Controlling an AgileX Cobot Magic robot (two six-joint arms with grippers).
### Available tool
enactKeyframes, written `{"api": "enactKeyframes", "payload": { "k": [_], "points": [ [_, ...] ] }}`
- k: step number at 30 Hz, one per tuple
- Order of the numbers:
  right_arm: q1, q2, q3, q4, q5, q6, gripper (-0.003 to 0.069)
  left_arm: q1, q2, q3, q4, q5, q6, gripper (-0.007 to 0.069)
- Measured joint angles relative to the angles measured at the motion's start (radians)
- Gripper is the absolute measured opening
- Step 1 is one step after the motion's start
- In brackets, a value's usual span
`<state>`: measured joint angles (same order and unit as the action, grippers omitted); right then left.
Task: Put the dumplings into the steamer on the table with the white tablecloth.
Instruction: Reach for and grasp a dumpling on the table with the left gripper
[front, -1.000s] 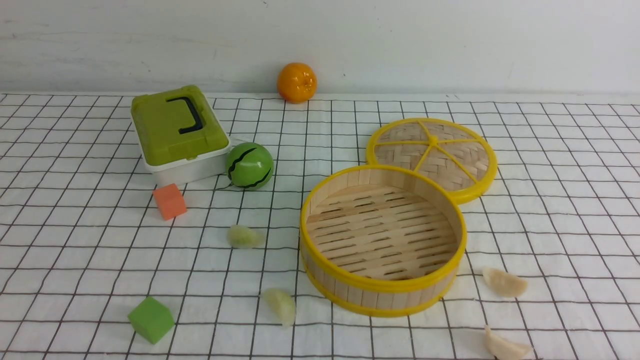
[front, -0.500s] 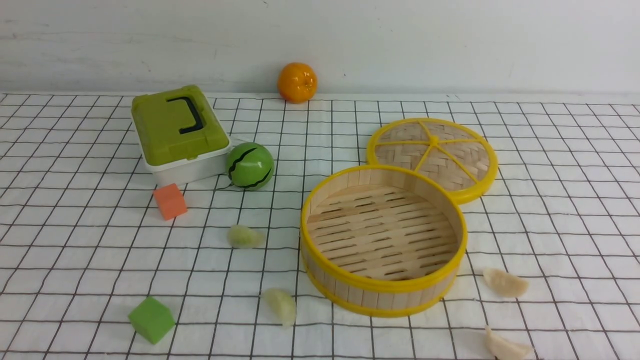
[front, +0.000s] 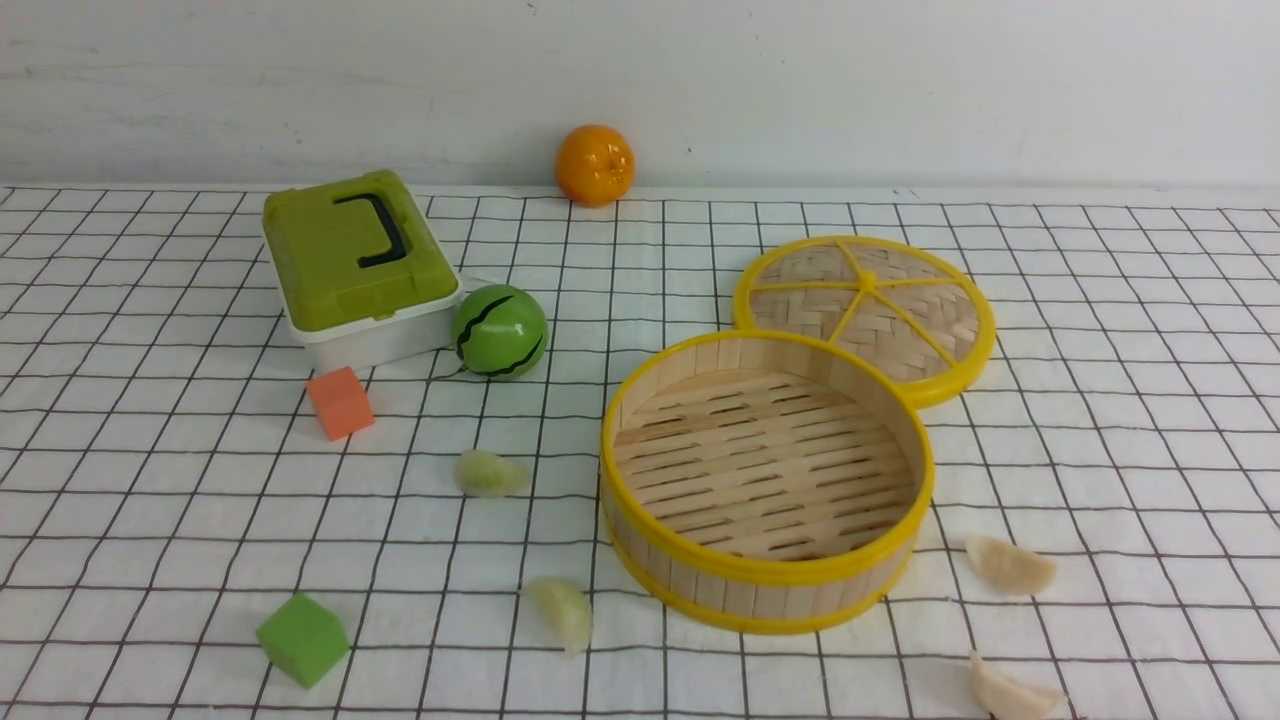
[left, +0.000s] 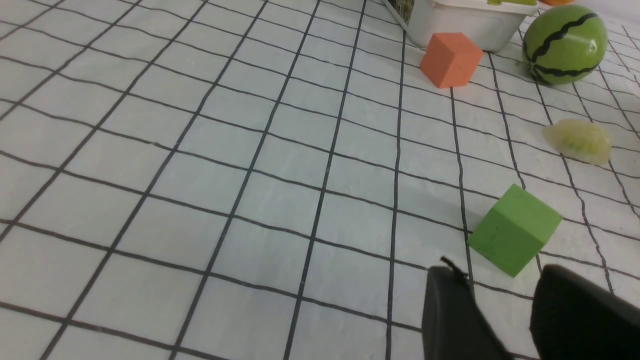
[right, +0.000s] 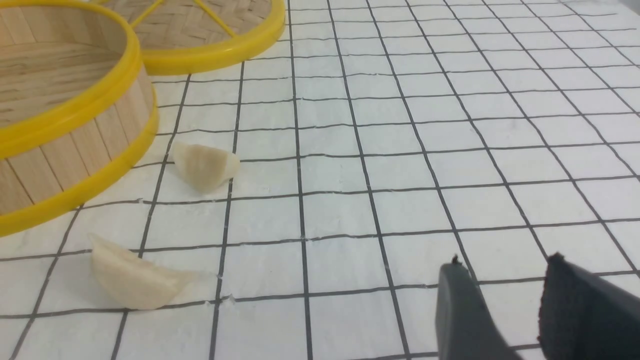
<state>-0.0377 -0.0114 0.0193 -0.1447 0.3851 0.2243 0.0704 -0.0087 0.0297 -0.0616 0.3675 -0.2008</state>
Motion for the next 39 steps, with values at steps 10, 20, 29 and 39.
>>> {"api": "enactKeyframes", "payload": {
  "k": [10, 20, 29, 39],
  "points": [
    [0.000, 0.000, 0.000, 0.002, 0.000, 0.001, 0.0240, 0.000, 0.000, 0.000, 0.000, 0.000, 0.000, 0.0239],
    [0.000, 0.000, 0.000, 0.003, 0.000, 0.001, 0.0240, 0.000, 0.000, 0.000, 0.000, 0.000, -0.001, 0.0239],
    [0.000, 0.000, 0.000, 0.003, 0.000, 0.001, 0.0240, 0.000, 0.000, 0.000, 0.004, 0.000, -0.001, 0.0239],
    [0.000, 0.000, 0.000, 0.011, 0.000, 0.002, 0.0240, 0.000, 0.000, 0.000, -0.116, -0.081, -0.001, 0.0239]
  ]
}}
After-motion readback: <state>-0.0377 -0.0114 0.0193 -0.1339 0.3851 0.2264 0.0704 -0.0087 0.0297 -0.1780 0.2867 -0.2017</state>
